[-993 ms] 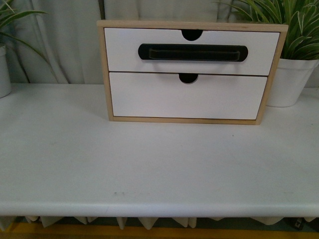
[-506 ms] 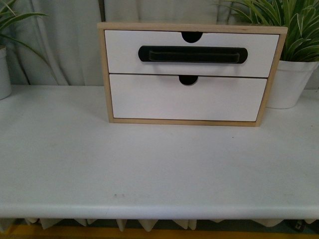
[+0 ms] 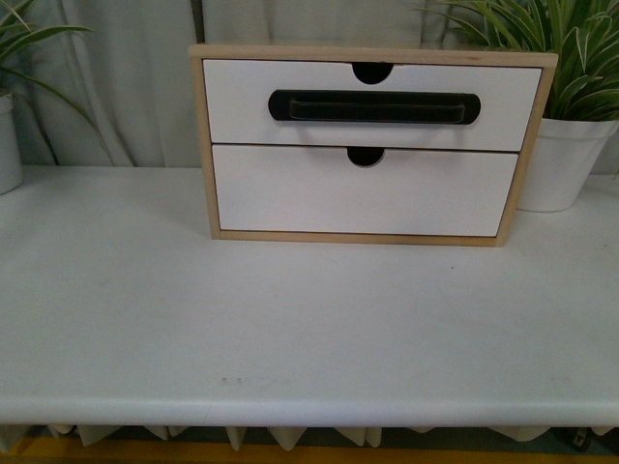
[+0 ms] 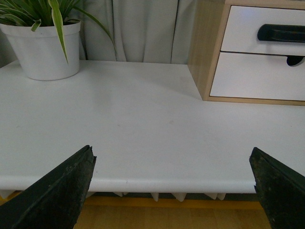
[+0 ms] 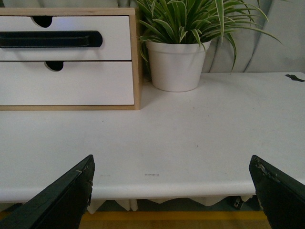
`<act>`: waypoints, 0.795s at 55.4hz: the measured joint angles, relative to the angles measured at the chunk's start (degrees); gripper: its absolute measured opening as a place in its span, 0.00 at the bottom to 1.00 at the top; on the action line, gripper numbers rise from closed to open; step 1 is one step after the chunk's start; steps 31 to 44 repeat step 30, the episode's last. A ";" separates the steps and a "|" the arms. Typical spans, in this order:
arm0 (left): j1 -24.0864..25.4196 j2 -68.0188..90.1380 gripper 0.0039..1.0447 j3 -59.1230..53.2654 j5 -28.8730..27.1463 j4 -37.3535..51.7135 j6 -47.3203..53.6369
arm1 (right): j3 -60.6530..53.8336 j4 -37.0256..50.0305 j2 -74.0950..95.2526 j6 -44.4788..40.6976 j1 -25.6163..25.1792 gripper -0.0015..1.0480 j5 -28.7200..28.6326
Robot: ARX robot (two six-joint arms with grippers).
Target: Close drawer sideways
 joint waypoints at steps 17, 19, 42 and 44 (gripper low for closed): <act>0.00 0.00 0.94 0.00 0.00 0.00 0.00 | 0.00 0.00 0.00 0.00 0.00 0.91 0.00; 0.00 0.00 0.94 0.00 0.00 0.00 0.00 | 0.00 0.00 0.00 0.00 0.00 0.91 0.02; 0.00 0.00 0.94 0.00 0.00 0.00 0.00 | 0.00 0.00 0.00 0.00 0.00 0.91 0.02; 0.00 0.00 0.94 0.00 0.00 0.00 0.00 | 0.00 0.00 0.00 0.00 0.00 0.91 0.02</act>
